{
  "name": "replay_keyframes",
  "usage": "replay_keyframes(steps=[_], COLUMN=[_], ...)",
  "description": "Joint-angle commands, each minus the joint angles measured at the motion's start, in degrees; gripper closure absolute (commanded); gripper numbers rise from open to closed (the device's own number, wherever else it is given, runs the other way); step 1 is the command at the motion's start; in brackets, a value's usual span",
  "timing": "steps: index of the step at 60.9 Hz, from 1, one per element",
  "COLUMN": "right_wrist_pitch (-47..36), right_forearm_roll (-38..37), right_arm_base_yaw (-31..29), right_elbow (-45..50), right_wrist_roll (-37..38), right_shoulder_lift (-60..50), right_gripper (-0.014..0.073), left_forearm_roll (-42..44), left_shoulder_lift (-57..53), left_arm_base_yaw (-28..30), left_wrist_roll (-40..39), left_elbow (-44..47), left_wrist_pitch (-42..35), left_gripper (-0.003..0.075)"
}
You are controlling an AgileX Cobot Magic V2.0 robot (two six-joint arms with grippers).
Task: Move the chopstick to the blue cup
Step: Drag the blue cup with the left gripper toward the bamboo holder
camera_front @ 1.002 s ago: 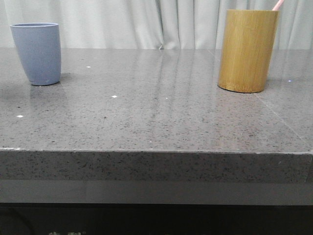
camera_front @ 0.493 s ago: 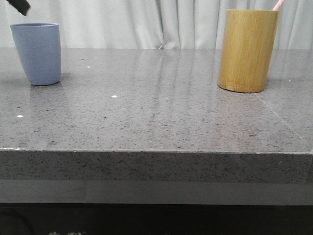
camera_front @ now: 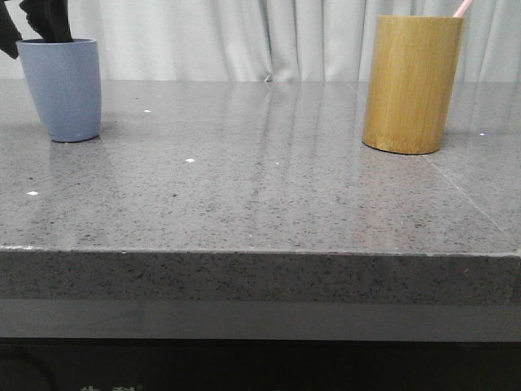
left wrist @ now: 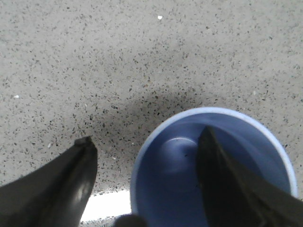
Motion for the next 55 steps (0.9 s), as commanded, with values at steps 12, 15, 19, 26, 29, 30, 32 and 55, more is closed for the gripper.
replay_keyframes(steps=[12,15,19,26,29,30,32,55], right_wrist_pitch=[-3.8,-3.8,-3.74,-3.48,-3.48,-3.48,-3.48,-3.48], right_forearm_roll=[-0.51,-0.51,-0.51,-0.51,-0.51,-0.51,-0.51,-0.51], right_arm_base_yaw=[-0.27,-0.27,-0.27,-0.27,-0.27,-0.27,-0.27,-0.27], right_elbow=[-1.79,-1.79,-1.79,-1.79,-1.79,-1.79,-1.79,-1.79], right_wrist_roll=[-0.5,-0.5,-0.5,-0.5,-0.5,-0.5,-0.5,-0.5], right_shoulder_lift=[0.17,0.17,0.17,0.17,0.17,0.17,0.17,0.17], right_gripper=[0.0054,0.0054,0.0054,0.0054,0.0054,0.0054,0.0054,0.0054], left_forearm_roll=[0.26,0.26,0.26,0.26,0.26,0.26,0.26,-3.45], left_shoulder_lift=[-2.09,-2.09,-2.09,-2.09,-2.09,-2.09,-2.09,-2.09], left_arm_base_yaw=[-0.33,-0.33,-0.33,-0.33,-0.33,-0.33,-0.33,-4.03], left_wrist_roll=[0.1,0.1,0.1,0.1,0.1,0.1,0.1,0.1], left_elbow=[-2.36,-2.36,-2.36,-2.36,-2.36,-2.36,-2.36,-9.4], left_wrist_pitch=[-0.75,-1.03,-1.13,-1.13,-1.13,-1.13,-1.13,2.57], left_gripper=[0.0505,0.0562,0.0622,0.072,0.0738,0.0739,0.0739,0.0739])
